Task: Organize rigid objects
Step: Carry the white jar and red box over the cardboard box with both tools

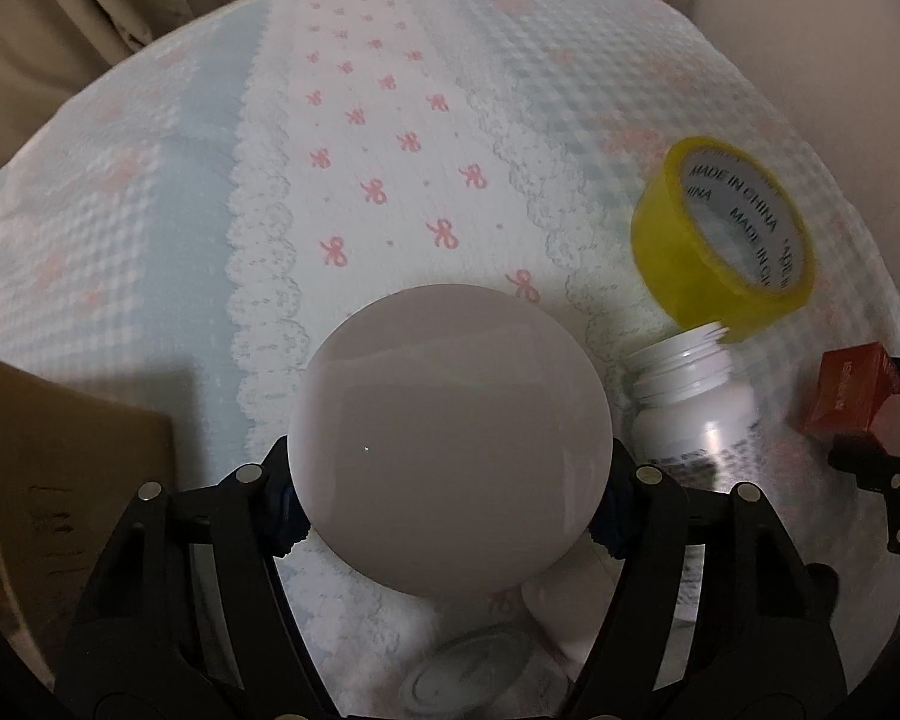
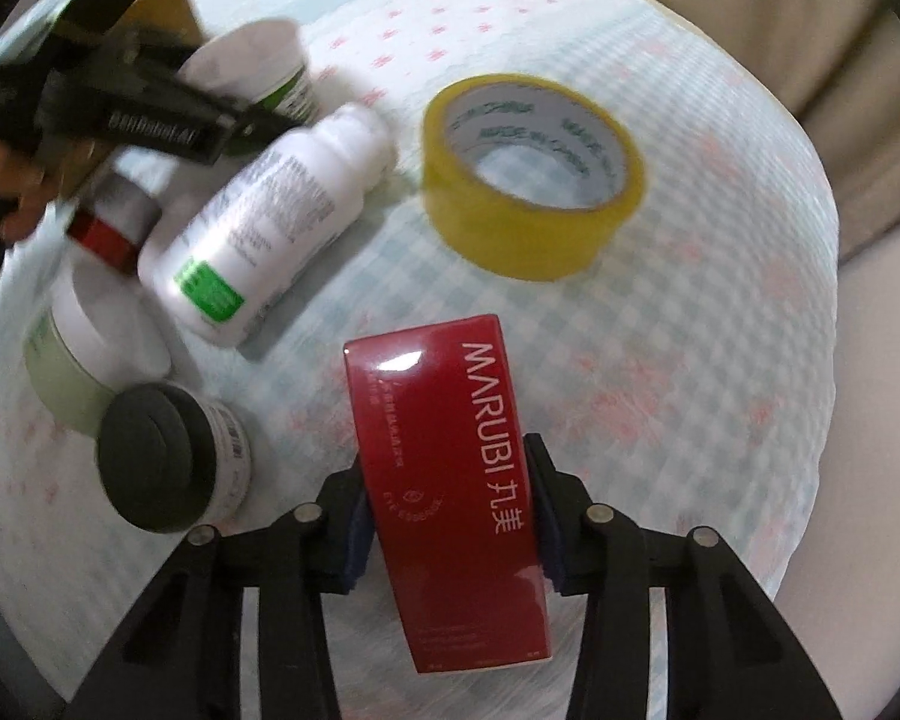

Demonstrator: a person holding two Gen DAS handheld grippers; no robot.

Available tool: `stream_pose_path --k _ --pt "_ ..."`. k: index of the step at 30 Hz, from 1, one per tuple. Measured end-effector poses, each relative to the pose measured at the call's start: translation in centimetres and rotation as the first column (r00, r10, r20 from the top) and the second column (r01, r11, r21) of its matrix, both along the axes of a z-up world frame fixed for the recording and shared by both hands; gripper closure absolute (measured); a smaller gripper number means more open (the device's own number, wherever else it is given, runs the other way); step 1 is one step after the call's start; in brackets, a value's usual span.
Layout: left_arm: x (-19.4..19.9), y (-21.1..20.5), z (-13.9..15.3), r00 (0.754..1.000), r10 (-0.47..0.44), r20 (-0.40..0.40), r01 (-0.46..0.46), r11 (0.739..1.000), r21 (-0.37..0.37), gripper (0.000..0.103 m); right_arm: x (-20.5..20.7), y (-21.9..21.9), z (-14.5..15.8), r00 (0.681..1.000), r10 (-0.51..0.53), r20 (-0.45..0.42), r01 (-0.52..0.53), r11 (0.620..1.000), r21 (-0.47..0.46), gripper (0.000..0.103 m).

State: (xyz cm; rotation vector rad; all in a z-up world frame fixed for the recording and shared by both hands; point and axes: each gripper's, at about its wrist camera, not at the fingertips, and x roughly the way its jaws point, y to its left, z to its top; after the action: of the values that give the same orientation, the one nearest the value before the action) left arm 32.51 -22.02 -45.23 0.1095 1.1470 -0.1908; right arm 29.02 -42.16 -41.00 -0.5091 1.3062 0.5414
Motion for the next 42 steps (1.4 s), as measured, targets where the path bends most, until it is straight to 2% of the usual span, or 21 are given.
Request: stream_pose_path --k 6,10,12,16,21,23,28,33,37,42 --pt "-1.6 0.5 4.6 0.999 0.013 0.050 -0.012 0.999 -0.031 0.035 0.9 -0.7 3.5 0.992 -0.119 0.028 0.117 0.991 0.068 0.063" --pt "-2.9 1.7 9.6 0.995 0.042 0.095 -0.036 0.997 -0.064 0.035 2.0 -1.0 8.7 0.983 -0.178 0.054 0.170 0.978 0.124 0.063" --pt "-3.8 2.6 12.5 0.991 0.061 0.122 -0.051 0.995 -0.081 0.035 1.3 0.3 11.0 0.980 -0.188 0.070 0.177 0.974 0.144 0.063" --pt "-6.0 5.3 18.9 0.980 0.103 0.172 -0.085 0.990 -0.108 0.035 1.3 2.8 17.5 0.972 -0.212 0.099 0.189 0.961 0.202 0.063" --pt "-8.8 9.6 25.1 0.961 0.164 0.224 -0.147 0.985 -0.089 0.035 1.3 6.9 23.7 0.966 -0.227 0.127 0.188 0.948 0.258 0.063" --pt "-9.7 11.6 26.6 0.953 0.191 0.237 -0.176 0.981 -0.083 0.035 1.1 9.3 26.1 0.962 -0.240 0.133 0.196 0.939 0.282 0.063" --pt "-11.5 17.5 28.5 0.934 0.261 0.243 -0.250 0.965 -0.075 0.035 -0.1 15.3 29.0 0.958 -0.260 0.117 0.202 0.908 0.367 0.063" --pt "-12.6 23.9 28.1 0.924 0.305 0.232 -0.295 0.952 -0.077 0.035 -0.9 21.8 29.2 0.960 -0.263 0.098 0.203 0.892 0.405 0.063" --pt "-12.9 28.8 26.2 0.934 0.302 0.191 -0.293 0.953 -0.075 0.035 -1.2 26.9 28.4 0.950 -0.307 0.058 0.258 0.876 0.407 0.063" --pt "-12.1 33.1 23.0 0.958 0.256 0.129 -0.248 0.966 -0.069 0.035 -0.9 31.7 26.6 0.909 -0.417 -0.017 0.388 0.830 0.400 0.063"
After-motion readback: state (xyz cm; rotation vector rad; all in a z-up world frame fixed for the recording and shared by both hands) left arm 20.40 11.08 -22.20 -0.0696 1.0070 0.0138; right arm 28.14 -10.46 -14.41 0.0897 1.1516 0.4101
